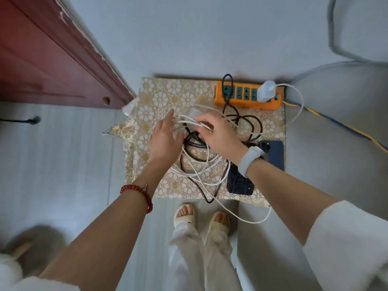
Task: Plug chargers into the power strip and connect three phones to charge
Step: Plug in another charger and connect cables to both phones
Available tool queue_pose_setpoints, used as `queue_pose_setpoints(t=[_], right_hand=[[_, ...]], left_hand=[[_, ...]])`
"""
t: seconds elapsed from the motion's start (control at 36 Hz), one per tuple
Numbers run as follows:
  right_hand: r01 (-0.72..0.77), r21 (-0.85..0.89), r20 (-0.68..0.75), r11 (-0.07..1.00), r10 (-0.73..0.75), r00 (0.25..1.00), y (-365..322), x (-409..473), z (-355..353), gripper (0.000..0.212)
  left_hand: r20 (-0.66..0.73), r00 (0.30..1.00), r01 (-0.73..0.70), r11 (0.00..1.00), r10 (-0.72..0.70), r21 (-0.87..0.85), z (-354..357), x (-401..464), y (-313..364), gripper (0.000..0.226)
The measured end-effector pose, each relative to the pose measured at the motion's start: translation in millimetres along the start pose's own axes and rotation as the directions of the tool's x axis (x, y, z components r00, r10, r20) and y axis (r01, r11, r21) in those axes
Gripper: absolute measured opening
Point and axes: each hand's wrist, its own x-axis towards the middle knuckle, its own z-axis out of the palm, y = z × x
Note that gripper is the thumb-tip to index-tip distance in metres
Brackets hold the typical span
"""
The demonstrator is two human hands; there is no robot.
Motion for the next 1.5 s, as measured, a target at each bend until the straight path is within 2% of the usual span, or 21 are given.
queue_pose_setpoints(t=[0.11, 0.17, 0.19, 0.25, 0.31, 0.36, 0.44, 0.61, 0.69, 0.78, 0.83, 0.89, 0.97, 1.03, 1.14, 1.19, 1.25, 1.31, 1.36, 1.44, 1.5], right_hand=[[-0.122, 0.130, 0.077, 0.984, 0.112, 0.991, -12, 6, -2, 0.029], [-0.182, 0.181, 0.028, 0.966, 0.180, 0.983, -15, 11, -7, 0.030], [-0.184, 0.145, -0.017, 0.972, 0.189, 0.982, -16, 13, -10, 0.027], [-0.127, -0.076, -0.079, 0.989, 0.121, 0.990, -17, 12, -18, 0.021], [-0.046, -0.322, -0.059, 0.946, 0.029, 0.998, -18, 7, -27, 0.016], [0.011, -0.449, -0.006, 0.893, -0.016, 1.000, -17, 2, -40, 0.017], [0.042, -0.358, 0.059, 0.933, -0.022, 0.998, -16, -2, -62, 0.027], [-0.175, -0.019, -0.051, 0.984, 0.174, 0.983, -16, 3, -95, 0.027], [-0.217, -0.140, 0.065, 0.966, 0.228, 0.972, -15, 7, -103, 0.027], [-0.140, -0.276, 0.171, 0.951, 0.192, 0.966, -16, 8, -105, 0.028], [-0.145, -0.152, 0.157, 0.978, 0.169, 0.973, -16, 8, -109, 0.027], [-0.225, 0.122, 0.138, 0.967, 0.208, 0.968, -14, 8, -117, 0.030], [-0.398, 0.564, 0.222, 0.724, 0.331, 0.917, -8, 7, -129, 0.030], [-0.440, 0.653, 0.242, 0.617, 0.380, 0.893, -4, 6, -136, 0.029], [-0.362, 0.686, 0.079, 0.631, 0.430, 0.899, 3, 3, -147, 0.025], [-0.337, 0.602, -0.041, 0.724, 0.450, 0.892, 8, 1, -149, 0.021], [-0.335, 0.417, -0.159, 0.845, 0.431, 0.888, 15, 1, -149, 0.019], [-0.312, 0.219, -0.237, 0.925, 0.361, 0.902, 19, 3, -150, 0.022], [-0.288, -0.005, -0.264, 0.958, 0.277, 0.924, 23, 6, -151, 0.025], [-0.258, -0.308, -0.263, 0.916, 0.179, 0.948, 27, 13, -154, 0.027], [-0.234, -0.439, -0.261, 0.867, 0.126, 0.957, 27, 18, -154, 0.027]], left_hand=[[-0.052, 0.995, -0.089, 0.996, 0.088, -0.029, -19, 0, -13, 0.036], [-0.017, 0.990, -0.137, 0.990, 0.137, -0.033, -24, -1, -19, 0.029], [0.009, 0.988, -0.152, 0.988, 0.153, -0.038, -26, -3, -22, 0.028], [0.044, 0.983, -0.175, 0.984, 0.176, -0.028, -29, -5, -26, 0.030], [0.059, 0.984, -0.168, 0.986, 0.168, -0.016, -32, -6, -26, 0.033], [0.074, 0.988, -0.131, 0.990, 0.134, -0.048, -36, -6, -24, 0.035], [0.128, 0.988, -0.077, 0.995, 0.084, -0.063, -41, -4, -19, 0.037], [0.153, 0.987, 0.057, 0.996, -0.046, -0.069, -38, 8, -8, 0.034], [0.140, 0.986, 0.102, 0.990, -0.088, -0.097, -37, 12, 2, 0.034], [0.156, 0.982, 0.139, 0.971, -0.109, -0.197, -40, 10, 20, 0.042], [0.187, 0.976, 0.154, 0.959, -0.110, -0.239, -42, 7, 30, 0.045], [0.217, 0.965, 0.210, 0.933, -0.149, -0.291, -42, 5, 35, 0.044], [0.218, 0.924, 0.381, 0.813, -0.314, -0.440, -44, 3, 35, 0.040], [0.153, 0.880, 0.458, 0.717, -0.450, -0.526, -45, 0, 33, 0.036], [-0.077, 0.701, 0.543, 0.600, -0.709, -0.588, -46, -4, 21, 0.032], [-0.148, 0.620, 0.584, 0.579, -0.770, -0.569, -49, -8, 17, 0.036], [-0.169, 0.622, 0.631, 0.617, -0.765, -0.471, -50, -14, 21, 0.045], [-0.149, 0.671, 0.678, 0.682, -0.726, -0.274, -46, -17, 28, 0.060], [-0.158, 0.743, 0.649, 0.757, -0.651, -0.071, -40, -17, 41, 0.074], [-0.127, 0.908, 0.418, 0.877, -0.399, 0.236, -26, -11, 66, 0.076], [-0.033, 0.977, 0.209, 0.905, -0.212, 0.370, -11, -5, 82, 0.067]])
